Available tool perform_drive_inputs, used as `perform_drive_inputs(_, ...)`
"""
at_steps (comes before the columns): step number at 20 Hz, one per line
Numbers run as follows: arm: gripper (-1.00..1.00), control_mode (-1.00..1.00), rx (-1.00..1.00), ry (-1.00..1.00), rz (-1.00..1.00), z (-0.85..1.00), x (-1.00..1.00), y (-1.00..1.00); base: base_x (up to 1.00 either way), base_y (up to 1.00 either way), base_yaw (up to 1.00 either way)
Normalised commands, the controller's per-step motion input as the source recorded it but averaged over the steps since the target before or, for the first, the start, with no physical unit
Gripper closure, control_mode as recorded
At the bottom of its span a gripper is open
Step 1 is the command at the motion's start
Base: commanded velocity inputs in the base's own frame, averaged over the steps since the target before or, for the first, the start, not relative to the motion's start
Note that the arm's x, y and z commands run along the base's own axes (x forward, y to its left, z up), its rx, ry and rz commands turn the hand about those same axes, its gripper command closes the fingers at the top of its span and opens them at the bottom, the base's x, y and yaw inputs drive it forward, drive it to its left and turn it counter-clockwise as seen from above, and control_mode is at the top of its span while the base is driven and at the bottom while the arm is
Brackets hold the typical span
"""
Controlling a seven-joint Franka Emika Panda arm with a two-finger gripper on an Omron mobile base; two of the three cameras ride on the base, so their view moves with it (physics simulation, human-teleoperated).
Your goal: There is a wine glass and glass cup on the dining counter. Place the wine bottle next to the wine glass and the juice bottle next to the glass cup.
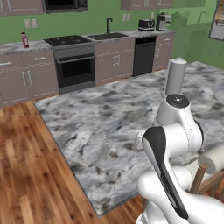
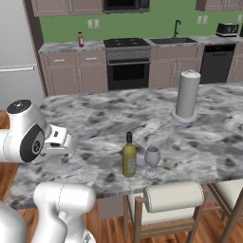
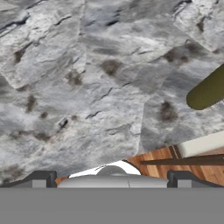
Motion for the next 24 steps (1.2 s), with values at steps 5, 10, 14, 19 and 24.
perform_drive_inputs(5, -1.00, -1.00, 0.00, 0.00, 0.00, 0.00, 0.00, 0.00, 0.00, 0.00, 0.00)
perform_drive_inputs(10, -1.00, -1.00, 0.00, 0.00, 0.00, 0.00, 0.00, 0.00, 0.00, 0.00, 0.00)
perform_drive_inputs(14, -1.00, 1.00, 0.00, 0.00, 0.00, 0.00, 0.00, 0.00, -0.01, 0.00, 0.00)
perform_drive_inputs(19, -1.00, 1.00, 0.00, 0.00, 0.00, 0.00, 0.00, 0.00, -0.30, 0.04, 0.00)
perform_drive_inputs(24, -1.00, 1.00, 0.00, 0.00, 0.00, 0.00, 0.00, 0.00, -0.52, 0.12, 0.00)
